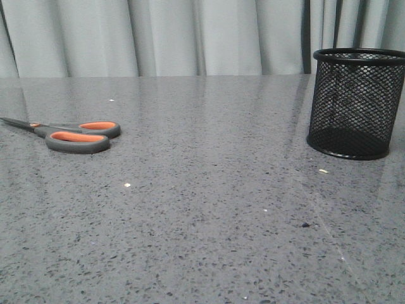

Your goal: Put scissors into bucket

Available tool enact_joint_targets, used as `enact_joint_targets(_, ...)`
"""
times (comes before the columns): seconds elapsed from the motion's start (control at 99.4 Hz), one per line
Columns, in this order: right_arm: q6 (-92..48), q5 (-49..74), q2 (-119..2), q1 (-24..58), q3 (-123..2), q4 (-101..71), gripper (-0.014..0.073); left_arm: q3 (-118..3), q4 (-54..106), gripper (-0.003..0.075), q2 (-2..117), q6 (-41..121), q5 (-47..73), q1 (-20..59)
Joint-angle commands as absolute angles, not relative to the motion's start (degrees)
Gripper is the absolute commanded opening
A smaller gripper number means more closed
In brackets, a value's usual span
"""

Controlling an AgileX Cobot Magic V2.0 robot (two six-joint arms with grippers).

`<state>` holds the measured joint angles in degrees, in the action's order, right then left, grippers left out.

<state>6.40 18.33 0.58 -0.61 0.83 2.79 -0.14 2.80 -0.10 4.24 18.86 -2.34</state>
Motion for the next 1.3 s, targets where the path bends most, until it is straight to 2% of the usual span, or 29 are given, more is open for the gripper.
enact_joint_targets(0.0, 6.12, 16.48, 0.75, -0.49, 1.15, 3.36, -0.0048, 2.22, 3.27, -0.0019, -1.15, 4.23, 15.87, -2.44)
enact_joint_targets(0.784, 6.12, 16.32, 0.75, -0.49, 1.15, 3.36, -0.0048, 2.22, 3.27, -0.002, -1.15, 4.23, 15.87, -2.44)
enact_joint_targets(0.945, 6.12, 11.53, 0.75, -0.49, 1.15, 3.16, -0.0048, 2.22, 3.16, -0.002, -1.15, 4.23, 15.59, -2.44)
enact_joint_targets(1.036, 6.12, 3.82, 0.75, -0.49, 1.15, -0.57, -0.0048, 2.22, 12.61, -0.0019, -1.15, 3.99, 11.61, -2.44)
enact_joint_targets(1.167, 6.12, -9.16, 0.75, -0.49, 1.15, -11.56, -0.0048, 2.22, 42.32, -0.002, -1.15, 3.99, 3.88, -2.44)
enact_joint_targets(1.287, 6.12, -13.93, 0.75, -0.49, 1.04, -18.61, -0.0048, 2.22, 58.32, -0.0019, -1.15, 3.99, -0.34, -2.44)
